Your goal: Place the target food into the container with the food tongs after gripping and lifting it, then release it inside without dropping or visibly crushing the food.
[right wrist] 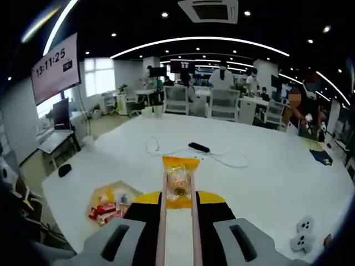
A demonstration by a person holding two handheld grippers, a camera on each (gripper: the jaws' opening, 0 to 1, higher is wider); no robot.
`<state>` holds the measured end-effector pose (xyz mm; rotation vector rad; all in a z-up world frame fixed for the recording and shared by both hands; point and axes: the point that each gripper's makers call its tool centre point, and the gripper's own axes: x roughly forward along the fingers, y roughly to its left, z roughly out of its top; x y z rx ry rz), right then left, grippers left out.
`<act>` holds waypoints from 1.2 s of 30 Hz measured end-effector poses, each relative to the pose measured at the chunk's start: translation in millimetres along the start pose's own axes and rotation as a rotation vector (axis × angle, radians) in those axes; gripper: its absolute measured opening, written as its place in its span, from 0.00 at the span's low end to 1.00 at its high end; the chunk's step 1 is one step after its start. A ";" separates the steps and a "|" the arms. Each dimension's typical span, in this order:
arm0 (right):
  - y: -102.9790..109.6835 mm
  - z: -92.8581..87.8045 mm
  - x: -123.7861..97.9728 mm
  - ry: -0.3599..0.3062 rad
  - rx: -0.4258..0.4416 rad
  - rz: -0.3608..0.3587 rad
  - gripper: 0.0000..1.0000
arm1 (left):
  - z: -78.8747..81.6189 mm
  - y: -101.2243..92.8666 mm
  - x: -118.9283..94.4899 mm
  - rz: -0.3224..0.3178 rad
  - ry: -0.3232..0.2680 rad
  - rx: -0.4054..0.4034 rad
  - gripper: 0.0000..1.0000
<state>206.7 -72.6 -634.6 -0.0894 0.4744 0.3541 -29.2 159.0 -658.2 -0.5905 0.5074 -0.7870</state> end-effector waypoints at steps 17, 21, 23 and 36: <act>58.9 5.9 10.1 -0.013 -0.015 0.095 0.22 | -4.9 -4.3 -2.8 0.003 -0.010 -0.011 0.50; 74.7 9.7 9.7 -0.019 -0.018 0.114 0.22 | -8.0 -7.0 -1.5 -0.016 -0.003 -0.015 0.50; 81.3 11.8 9.1 -0.027 -0.018 0.124 0.22 | -11.4 -8.0 -0.7 -0.021 0.013 -0.016 0.50; 109.6 12.0 3.1 -0.043 -0.031 0.183 0.22 | -14.3 -22.2 9.6 -0.059 0.074 0.022 0.50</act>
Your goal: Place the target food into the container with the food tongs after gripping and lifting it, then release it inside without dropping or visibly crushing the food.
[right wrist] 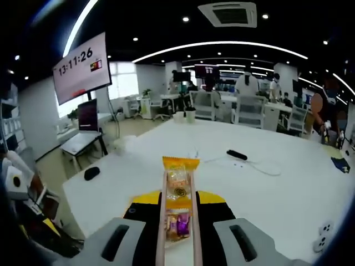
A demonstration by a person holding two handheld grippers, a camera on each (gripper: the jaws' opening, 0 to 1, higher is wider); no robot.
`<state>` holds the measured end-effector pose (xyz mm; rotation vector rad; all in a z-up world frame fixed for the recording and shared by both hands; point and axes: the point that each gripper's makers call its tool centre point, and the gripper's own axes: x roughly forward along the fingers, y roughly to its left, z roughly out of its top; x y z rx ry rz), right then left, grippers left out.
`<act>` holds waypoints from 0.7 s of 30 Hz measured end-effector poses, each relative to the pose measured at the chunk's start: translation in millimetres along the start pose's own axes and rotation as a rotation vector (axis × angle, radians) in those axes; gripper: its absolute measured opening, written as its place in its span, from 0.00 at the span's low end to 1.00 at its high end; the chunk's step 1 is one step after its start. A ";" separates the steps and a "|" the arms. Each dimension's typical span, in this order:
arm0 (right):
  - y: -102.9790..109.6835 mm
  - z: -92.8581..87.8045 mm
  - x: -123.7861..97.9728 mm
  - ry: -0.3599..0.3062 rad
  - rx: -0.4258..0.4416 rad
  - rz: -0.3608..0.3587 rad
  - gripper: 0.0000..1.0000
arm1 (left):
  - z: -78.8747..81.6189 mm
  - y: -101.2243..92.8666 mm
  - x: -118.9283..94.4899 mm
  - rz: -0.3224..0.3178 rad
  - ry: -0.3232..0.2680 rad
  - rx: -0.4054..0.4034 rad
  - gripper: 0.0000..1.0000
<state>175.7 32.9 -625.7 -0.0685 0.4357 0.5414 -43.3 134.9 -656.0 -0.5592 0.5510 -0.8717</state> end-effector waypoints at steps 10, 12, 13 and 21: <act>22.6 -0.4 10.1 0.021 -0.043 0.055 0.22 | 3.4 -2.5 -7.4 0.024 -0.049 -0.008 0.50; 27.4 -1.4 12.0 0.026 -0.049 0.064 0.22 | 2.8 -0.8 -12.0 0.032 -0.059 -0.012 0.50; 30.9 -1.6 13.2 0.028 -0.054 0.069 0.22 | 2.6 -0.2 -13.7 0.036 -0.062 -0.013 0.50; 53.2 0.1 25.5 0.042 -0.083 0.114 0.22 | 2.3 9.3 -33.2 0.081 -0.105 -0.029 0.50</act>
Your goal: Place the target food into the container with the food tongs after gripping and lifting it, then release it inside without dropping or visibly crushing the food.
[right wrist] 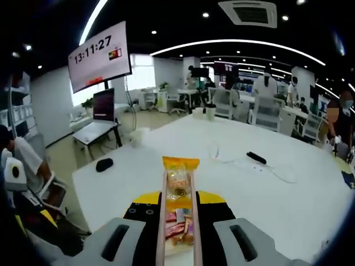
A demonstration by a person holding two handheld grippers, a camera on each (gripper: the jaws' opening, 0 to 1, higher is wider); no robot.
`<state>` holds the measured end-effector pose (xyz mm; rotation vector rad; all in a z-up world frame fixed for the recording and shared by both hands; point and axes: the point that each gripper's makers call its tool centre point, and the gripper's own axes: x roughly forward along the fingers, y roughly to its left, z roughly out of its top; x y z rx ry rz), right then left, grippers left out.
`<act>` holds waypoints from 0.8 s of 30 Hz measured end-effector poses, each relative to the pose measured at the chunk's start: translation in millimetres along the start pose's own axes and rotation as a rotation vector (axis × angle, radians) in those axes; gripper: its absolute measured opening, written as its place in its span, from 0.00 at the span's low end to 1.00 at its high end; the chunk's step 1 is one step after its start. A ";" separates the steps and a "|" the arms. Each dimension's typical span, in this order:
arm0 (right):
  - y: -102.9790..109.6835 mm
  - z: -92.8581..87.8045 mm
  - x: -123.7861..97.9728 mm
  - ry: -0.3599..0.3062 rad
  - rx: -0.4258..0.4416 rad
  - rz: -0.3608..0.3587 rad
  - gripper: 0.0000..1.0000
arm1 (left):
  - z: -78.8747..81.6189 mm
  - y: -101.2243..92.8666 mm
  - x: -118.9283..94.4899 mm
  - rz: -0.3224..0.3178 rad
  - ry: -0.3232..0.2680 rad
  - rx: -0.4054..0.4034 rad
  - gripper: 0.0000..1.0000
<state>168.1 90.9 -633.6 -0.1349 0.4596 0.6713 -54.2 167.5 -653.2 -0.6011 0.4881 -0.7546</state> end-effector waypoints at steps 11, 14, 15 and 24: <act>21.5 2.3 15.4 0.012 -0.027 0.048 0.22 | 2.5 8.7 -14.9 0.049 -0.051 -0.022 0.50; 23.6 1.9 16.5 0.015 -0.028 0.053 0.22 | 2.5 9.3 -15.9 0.054 -0.058 -0.026 0.50; 24.7 1.8 16.7 0.015 -0.029 0.056 0.22 | 2.4 9.4 -16.1 0.056 -0.059 -0.027 0.50; 24.3 -0.4 14.3 0.021 -0.028 0.057 0.22 | 2.4 9.2 -16.8 0.059 -0.066 -0.028 0.50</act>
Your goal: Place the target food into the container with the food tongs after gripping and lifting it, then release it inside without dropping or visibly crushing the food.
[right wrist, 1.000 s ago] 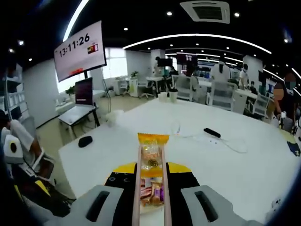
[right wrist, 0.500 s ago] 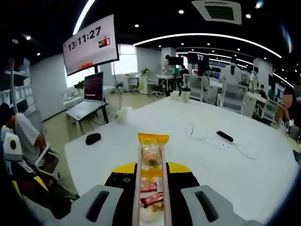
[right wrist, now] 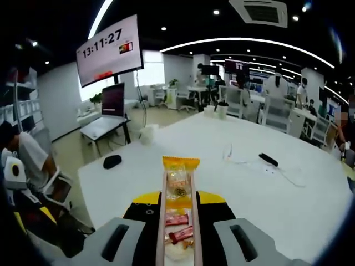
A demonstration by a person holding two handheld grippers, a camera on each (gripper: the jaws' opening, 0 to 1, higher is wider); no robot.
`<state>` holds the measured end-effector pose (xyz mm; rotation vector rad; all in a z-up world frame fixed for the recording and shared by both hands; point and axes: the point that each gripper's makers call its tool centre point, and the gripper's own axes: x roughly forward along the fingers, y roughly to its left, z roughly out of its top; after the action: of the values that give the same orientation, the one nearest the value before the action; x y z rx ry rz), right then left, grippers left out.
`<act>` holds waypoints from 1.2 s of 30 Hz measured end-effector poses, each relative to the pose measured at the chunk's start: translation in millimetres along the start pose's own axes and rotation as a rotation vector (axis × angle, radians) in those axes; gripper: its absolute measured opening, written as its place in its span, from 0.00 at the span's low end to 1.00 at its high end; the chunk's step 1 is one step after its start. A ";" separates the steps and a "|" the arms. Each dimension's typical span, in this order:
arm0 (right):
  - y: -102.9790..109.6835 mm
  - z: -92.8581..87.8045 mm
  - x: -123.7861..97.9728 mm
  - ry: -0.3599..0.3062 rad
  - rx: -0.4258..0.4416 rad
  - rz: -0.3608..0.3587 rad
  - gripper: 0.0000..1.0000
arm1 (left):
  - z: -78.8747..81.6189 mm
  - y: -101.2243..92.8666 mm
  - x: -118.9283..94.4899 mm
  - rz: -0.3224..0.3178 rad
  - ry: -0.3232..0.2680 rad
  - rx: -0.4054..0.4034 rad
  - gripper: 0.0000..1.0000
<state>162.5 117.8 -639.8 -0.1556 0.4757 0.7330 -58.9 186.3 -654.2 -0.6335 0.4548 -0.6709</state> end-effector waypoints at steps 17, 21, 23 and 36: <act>3.1 -4.4 0.6 0.010 0.002 0.003 0.23 | -3.2 0.1 -7.3 0.008 -0.008 -0.004 0.50; 3.9 -4.4 2.1 0.011 -0.001 0.003 0.23 | -2.4 1.3 -9.7 0.013 -0.015 -0.006 0.50; -0.7 -4.3 2.9 0.014 -0.008 -0.009 0.23 | -1.8 1.1 -10.3 0.014 -0.017 -0.005 0.50; -6.3 -3.7 -5.6 0.004 0.000 0.018 0.24 | -1.6 1.8 -8.6 0.010 -0.013 -0.005 0.50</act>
<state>161.8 108.7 -640.7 -0.1534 0.4818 0.7509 -65.1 192.7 -655.0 -0.6393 0.4476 -0.6562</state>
